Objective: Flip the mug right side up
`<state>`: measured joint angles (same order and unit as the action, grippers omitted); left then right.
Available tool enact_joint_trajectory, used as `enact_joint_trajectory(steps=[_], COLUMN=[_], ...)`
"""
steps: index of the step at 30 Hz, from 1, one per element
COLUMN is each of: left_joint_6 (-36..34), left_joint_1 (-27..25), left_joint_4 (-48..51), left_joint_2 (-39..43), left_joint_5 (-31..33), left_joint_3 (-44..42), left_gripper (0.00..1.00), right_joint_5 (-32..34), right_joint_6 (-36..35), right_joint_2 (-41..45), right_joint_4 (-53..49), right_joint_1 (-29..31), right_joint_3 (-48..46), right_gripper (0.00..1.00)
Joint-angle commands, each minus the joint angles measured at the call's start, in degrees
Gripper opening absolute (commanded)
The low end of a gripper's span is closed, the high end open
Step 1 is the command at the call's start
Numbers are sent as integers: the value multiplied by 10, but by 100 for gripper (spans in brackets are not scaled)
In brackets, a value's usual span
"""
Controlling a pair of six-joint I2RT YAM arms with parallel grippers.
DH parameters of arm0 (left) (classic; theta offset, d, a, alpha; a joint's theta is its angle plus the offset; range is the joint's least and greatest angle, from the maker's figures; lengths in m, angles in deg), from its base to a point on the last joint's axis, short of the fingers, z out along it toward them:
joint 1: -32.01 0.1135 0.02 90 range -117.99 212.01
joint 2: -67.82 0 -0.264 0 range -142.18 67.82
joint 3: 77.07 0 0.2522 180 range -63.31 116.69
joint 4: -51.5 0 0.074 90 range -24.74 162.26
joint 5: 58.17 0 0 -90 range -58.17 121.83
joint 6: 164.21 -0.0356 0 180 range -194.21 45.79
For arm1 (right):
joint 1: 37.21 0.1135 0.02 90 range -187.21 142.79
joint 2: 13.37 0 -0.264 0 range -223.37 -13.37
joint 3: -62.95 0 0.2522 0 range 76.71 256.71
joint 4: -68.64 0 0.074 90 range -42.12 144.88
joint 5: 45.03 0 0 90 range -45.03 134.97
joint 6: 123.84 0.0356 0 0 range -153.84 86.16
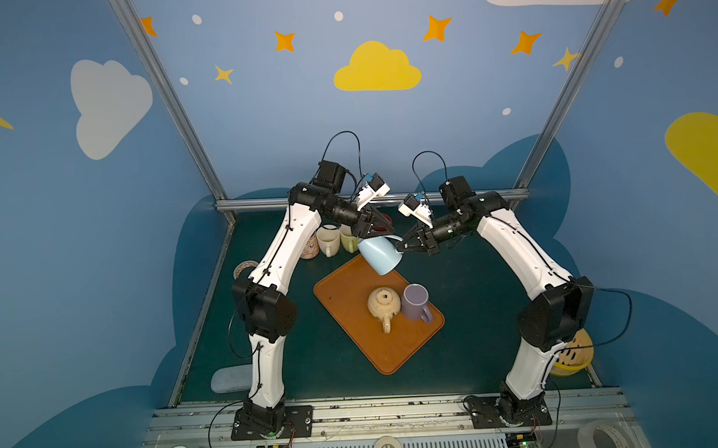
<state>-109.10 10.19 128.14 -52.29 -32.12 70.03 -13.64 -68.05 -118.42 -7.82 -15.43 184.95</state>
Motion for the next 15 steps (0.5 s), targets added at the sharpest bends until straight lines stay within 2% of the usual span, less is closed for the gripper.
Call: enact_joint_trajectory(steps=[1, 11, 15], left_joint_6=[-33, -63, -74], left_joint_1=[-8, -10, -17], left_joint_4=[49, 80, 86], left_joint_2=[-7, -1, 7], left_joint_5=[-8, 3, 27], left_joint_3=[29, 5, -16], left_gripper=[49, 49, 49], right_joint_5=[-75, -84, -84], right_joint_6=[-26, -56, -65], right_joint_2=[-3, -41, -56], right_joint_4=[-10, -66, -89], right_joint_1=[-9, -20, -21], right_joint_3=[29, 75, 98], right_gripper=[0, 0, 0])
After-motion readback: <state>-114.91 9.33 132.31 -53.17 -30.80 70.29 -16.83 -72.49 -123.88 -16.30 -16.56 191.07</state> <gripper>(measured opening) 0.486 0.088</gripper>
